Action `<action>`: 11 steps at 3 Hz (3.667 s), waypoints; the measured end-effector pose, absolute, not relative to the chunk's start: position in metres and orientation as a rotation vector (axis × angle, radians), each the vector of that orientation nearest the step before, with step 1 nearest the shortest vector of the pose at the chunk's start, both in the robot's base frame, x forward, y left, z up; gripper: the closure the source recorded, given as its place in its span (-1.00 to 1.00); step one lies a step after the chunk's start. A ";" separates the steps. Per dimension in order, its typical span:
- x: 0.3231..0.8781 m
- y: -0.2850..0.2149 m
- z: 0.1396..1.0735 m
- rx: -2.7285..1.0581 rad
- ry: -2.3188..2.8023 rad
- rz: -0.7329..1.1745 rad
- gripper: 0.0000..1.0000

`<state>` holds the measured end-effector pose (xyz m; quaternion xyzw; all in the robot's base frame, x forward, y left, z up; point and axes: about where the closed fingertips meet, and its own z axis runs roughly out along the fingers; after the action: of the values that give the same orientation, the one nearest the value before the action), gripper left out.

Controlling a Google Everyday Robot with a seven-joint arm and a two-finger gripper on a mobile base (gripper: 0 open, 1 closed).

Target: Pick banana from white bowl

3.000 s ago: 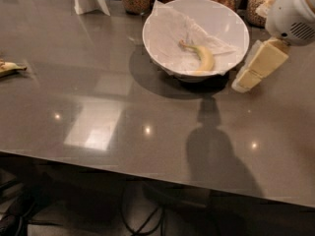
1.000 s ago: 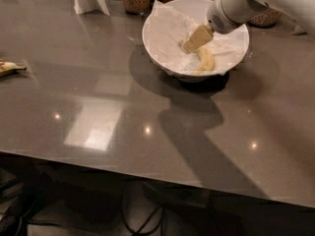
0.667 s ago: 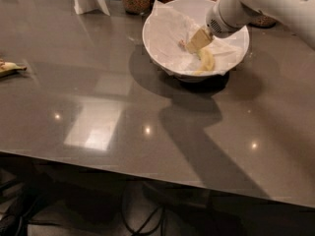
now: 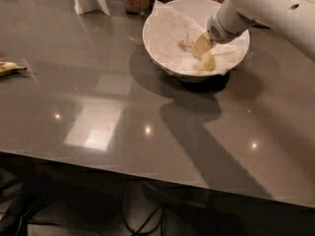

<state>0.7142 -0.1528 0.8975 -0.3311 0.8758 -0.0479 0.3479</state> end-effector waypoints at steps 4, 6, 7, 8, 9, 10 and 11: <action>0.724 -0.157 0.857 -0.812 2.397 -0.169 -0.02; 0.724 -0.158 0.843 -0.803 2.436 -0.171 0.12; 0.724 -0.158 0.846 -0.803 2.437 -0.172 0.49; 0.726 -0.162 0.847 -0.794 2.446 -0.184 0.76; 0.726 -0.166 0.847 -0.788 2.452 -0.194 1.00; 0.727 -0.169 0.847 -0.783 2.454 -0.210 1.00; 0.731 -0.172 0.852 -0.782 2.436 -0.239 1.00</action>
Offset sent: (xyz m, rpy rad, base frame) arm 0.0140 -0.0102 -0.0261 -0.0508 0.0527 -0.0882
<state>0.7305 -0.1717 0.8525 -0.2920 0.9095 -0.0894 0.2820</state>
